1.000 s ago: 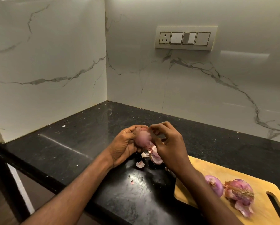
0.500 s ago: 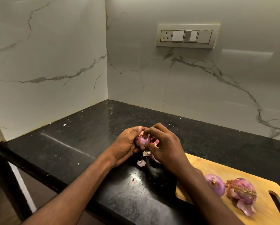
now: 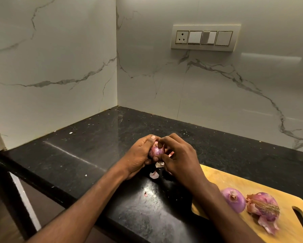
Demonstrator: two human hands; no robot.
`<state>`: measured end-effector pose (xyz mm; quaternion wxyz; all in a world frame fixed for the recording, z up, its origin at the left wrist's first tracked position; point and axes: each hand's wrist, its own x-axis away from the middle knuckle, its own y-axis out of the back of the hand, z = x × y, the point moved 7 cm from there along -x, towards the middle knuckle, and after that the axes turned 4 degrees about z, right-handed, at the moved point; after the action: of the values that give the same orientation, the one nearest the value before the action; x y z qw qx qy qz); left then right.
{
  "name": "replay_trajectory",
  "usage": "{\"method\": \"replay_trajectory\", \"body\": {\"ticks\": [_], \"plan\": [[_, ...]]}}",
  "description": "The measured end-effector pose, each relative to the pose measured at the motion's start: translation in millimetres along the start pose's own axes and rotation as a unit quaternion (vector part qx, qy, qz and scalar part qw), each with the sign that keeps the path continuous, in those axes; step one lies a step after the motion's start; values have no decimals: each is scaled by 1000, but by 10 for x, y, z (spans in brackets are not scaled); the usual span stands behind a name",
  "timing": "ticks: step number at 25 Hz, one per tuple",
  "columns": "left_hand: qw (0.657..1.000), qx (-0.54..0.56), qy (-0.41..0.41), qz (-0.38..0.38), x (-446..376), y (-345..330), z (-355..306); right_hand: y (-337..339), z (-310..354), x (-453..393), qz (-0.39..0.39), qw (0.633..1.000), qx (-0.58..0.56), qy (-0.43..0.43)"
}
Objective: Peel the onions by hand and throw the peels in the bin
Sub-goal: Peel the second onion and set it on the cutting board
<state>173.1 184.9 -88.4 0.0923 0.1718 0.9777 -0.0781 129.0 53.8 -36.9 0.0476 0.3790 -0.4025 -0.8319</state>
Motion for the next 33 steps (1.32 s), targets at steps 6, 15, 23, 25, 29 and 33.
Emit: {"method": "replay_trajectory", "body": {"ticks": [6, 15, 23, 25, 29, 33], "plan": [[1000, -12, -1, -8, 12, -18, -25, 6, -2, 20, -7, 1000, -8, -5], [1000, -16, 4, -16, 18, -18, -11, -4, -23, 7, -7, 1000, -3, -15], [999, -28, 7, -27, 37, -31, -38, -29, 10, -12, -23, 1000, 10, -6], [999, -12, 11, -30, 38, -10, -37, -64, 65, -5, -16, 1000, 11, 4], [999, 21, 25, -42, 47, -13, -28, -60, 57, 24, -37, 999, -11, 1], [998, 20, 29, -46, 41, 11, -23, 34, -25, 37, -32, 998, -56, -1]]}}
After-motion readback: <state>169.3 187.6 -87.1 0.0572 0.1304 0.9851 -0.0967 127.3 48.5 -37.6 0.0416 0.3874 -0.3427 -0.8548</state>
